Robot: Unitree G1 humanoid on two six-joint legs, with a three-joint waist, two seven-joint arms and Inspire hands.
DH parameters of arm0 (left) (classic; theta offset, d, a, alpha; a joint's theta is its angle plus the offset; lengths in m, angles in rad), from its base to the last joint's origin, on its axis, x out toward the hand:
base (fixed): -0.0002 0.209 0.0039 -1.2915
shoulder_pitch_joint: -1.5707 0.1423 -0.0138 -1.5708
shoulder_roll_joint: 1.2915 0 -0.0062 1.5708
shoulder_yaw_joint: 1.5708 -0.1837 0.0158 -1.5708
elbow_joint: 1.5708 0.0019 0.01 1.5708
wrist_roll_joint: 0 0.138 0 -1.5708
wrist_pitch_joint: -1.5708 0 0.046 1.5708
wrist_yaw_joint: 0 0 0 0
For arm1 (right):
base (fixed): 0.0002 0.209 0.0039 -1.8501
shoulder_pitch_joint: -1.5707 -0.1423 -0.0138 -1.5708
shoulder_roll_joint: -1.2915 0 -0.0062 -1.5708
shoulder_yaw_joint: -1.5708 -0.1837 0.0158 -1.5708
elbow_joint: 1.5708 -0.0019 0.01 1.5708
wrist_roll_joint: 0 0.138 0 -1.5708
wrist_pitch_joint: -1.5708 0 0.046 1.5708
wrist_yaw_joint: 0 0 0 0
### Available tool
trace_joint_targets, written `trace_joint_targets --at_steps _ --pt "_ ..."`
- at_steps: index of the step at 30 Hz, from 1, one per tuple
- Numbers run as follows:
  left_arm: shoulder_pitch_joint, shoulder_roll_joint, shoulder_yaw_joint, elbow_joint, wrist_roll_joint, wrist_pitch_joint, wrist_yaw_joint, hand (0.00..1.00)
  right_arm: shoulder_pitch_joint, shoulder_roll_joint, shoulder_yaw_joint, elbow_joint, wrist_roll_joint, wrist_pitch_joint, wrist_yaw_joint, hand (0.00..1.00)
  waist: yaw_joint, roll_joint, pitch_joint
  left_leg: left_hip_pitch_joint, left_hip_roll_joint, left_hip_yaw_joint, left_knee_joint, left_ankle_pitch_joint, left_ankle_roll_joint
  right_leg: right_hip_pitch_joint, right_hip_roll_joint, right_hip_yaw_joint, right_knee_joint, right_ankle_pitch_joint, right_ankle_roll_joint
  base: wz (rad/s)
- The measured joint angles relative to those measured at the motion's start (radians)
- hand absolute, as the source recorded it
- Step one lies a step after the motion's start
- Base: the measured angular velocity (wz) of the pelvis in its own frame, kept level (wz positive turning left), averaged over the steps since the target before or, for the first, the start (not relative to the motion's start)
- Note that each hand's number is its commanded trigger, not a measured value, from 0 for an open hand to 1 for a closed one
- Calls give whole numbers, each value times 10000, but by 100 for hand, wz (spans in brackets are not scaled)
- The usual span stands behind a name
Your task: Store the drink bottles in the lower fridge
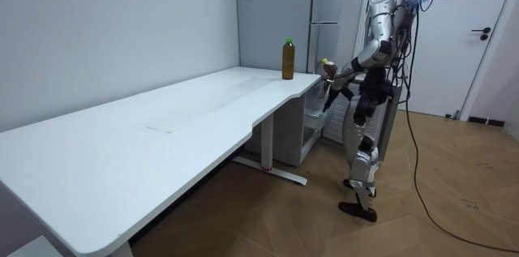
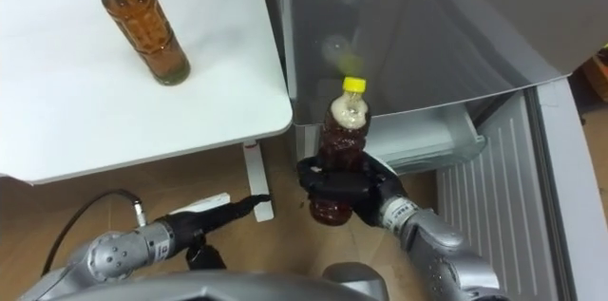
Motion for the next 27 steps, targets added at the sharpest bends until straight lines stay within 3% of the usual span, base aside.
trace_joint_targets --at_steps 5,10,14,15,20,23,27 --pt "-109 -289 188 662 -124 186 -4 0 -127 310 -263 662 559 5 -642 100 -153 -52 -6 -27 0 12 9 0 0 -26 -3 6 2 0 0 0" --pt "-176 -720 670 1466 -575 400 -25 0 -608 429 -781 1721 2416 74 -1745 100 -100 -46 -42 -118 -6 30 49 9 8 -189 -22 -48 44 3 -2 0" --pt "-219 -1333 1442 2458 -716 391 92 0 -1168 414 -1300 2183 3571 59 -2672 100 -83 -91 -42 -172 -12 10 33 20 -3 -309 -4 -63 19 6 -9 0" --pt "-373 -1419 1449 2820 -788 378 219 0 -1444 425 -1406 2359 3891 51 -2962 100 -58 -85 -91 -334 -10 2 55 26 -13 -401 2 -55 28 15 -22 0" --pt "-833 -1800 2048 4746 -2145 250 1091 0 -2024 456 -1890 2933 5659 -127 -3704 100 471 -235 -87 -802 22 5 53 108 -74 -928 22 -122 163 67 -78 -1" --pt "-910 -2057 2945 6048 -3098 -121 1729 0 -2470 591 -2241 3903 6052 -328 -4040 100 865 -316 -37 -998 56 -47 79 128 -83 -1113 5 -421 165 117 -149 -3" --pt "-876 -2252 3857 6811 -3588 -175 2687 0 -2486 613 -2412 4124 6677 -393 -4144 100 1074 -361 -15 -1184 30 -126 88 171 -87 -1262 -38 -532 186 126 -162 7"
